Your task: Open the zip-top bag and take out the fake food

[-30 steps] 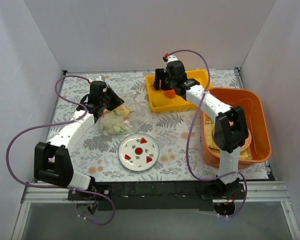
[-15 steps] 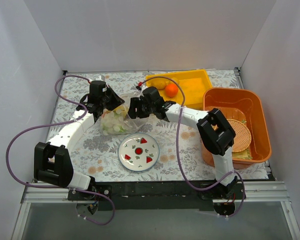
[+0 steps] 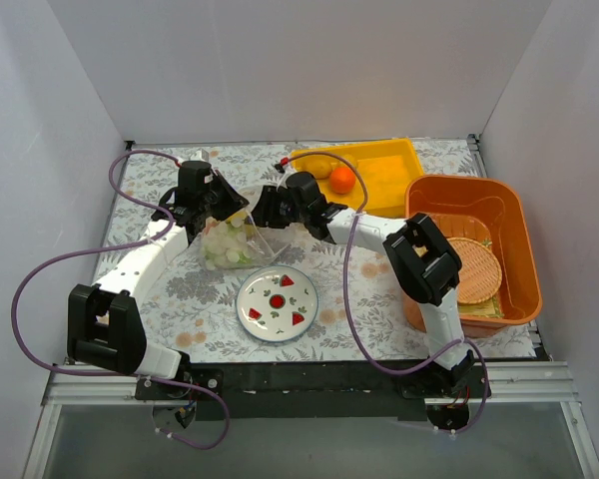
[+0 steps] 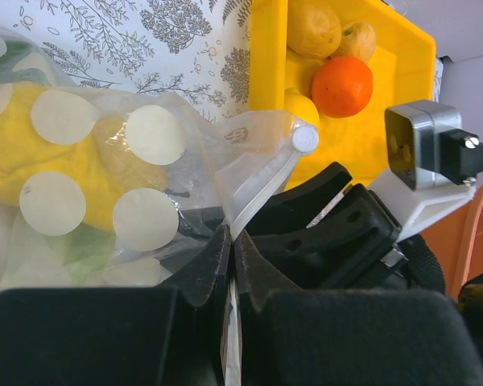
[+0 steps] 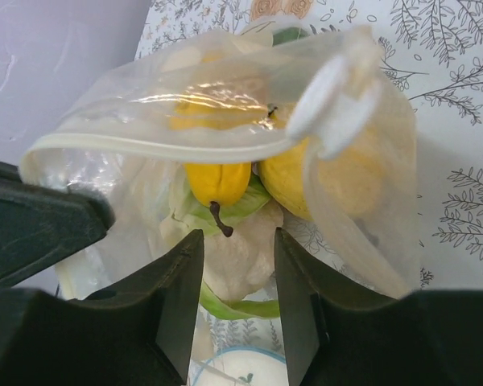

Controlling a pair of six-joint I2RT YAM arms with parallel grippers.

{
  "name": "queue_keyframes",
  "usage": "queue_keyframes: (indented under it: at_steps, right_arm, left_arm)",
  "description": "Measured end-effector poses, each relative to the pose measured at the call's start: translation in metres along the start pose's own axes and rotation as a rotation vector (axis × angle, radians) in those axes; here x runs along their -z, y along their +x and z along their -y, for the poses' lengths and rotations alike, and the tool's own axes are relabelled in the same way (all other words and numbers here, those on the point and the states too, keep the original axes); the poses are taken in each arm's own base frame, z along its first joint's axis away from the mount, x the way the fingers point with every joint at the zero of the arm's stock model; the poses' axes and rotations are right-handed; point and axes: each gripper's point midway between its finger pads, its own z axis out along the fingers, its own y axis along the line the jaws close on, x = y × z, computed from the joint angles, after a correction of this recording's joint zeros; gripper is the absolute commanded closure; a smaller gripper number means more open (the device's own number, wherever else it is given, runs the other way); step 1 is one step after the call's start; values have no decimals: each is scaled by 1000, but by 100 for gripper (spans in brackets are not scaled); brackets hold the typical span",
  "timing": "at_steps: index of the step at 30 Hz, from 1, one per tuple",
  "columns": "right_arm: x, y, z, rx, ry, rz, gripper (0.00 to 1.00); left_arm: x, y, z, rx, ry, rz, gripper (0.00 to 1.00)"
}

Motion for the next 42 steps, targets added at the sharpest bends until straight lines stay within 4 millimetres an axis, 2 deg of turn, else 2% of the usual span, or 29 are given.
queue_keyframes:
  at_steps: [11, 17, 24, 37, 42]
  right_arm:
    - [-14, 15, 12, -53, -4, -35, 57]
    - [-18, 6, 2, -57, -35, -20, 61]
    - [-25, -6, -10, -48, -74, -3, 72]
    - [-28, 0, -3, -50, -77, -28, 64]
    - [-27, 7, 0, -51, -77, -47, 75]
  left_arm:
    - [0, 0, 0, 0, 2, -1, 100]
    - [0, 0, 0, 1, 1, 0, 100]
    - [0, -1, -1, 2, 0, 1, 100]
    - [0, -1, -1, 2, 0, 1, 100]
    - [0, -1, -1, 1, 0, 1, 100]
